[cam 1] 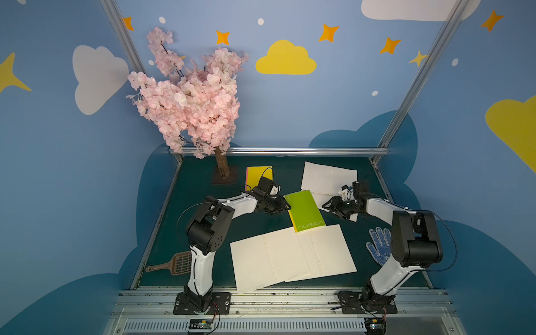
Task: Close the notebook
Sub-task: Close the notebook at the center of the board, then pick up the notebook from the center of the board.
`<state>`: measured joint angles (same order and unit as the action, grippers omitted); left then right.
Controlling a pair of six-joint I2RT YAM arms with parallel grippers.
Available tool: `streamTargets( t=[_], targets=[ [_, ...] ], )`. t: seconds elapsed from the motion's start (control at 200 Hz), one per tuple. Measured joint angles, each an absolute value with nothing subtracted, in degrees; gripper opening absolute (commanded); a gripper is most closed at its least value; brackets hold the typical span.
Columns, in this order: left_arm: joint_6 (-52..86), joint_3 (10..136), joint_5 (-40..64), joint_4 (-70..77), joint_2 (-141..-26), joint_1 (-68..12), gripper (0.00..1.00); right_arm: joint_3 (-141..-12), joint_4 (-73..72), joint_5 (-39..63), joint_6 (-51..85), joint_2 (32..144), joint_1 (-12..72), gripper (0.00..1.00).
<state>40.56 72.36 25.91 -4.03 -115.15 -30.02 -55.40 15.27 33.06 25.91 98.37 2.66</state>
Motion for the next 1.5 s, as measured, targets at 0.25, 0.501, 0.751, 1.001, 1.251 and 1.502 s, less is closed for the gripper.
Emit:
streamTargets(
  t=[0.25,0.501,0.751,1.001,1.251,1.502],
  targets=[
    [41.76,71.5,25.34,-4.45,-115.15,-30.37,0.46,-55.4,15.14,34.22,25.87,98.0,2.74,0.54],
    [42.98,71.5,25.41,-4.14,-115.18,-30.85,0.46,-55.4,14.02,35.57,25.67,99.15,3.42,0.51],
    [43.83,71.5,25.43,-4.03,-115.42,-30.94,0.46,-55.4,13.15,36.12,25.67,101.34,4.38,0.49],
    [45.39,71.5,25.17,-3.81,-116.27,-31.51,0.46,-55.4,12.6,36.14,25.69,103.11,5.02,0.49],
    [47.66,71.5,24.12,-3.4,-116.64,-32.75,0.45,-55.42,12.05,36.12,25.71,103.66,5.48,0.49],
    [50.19,72.1,23.51,-2.5,-117.91,-33.71,0.44,-55.42,11.77,36.12,25.71,103.81,5.87,0.49]
  ],
)
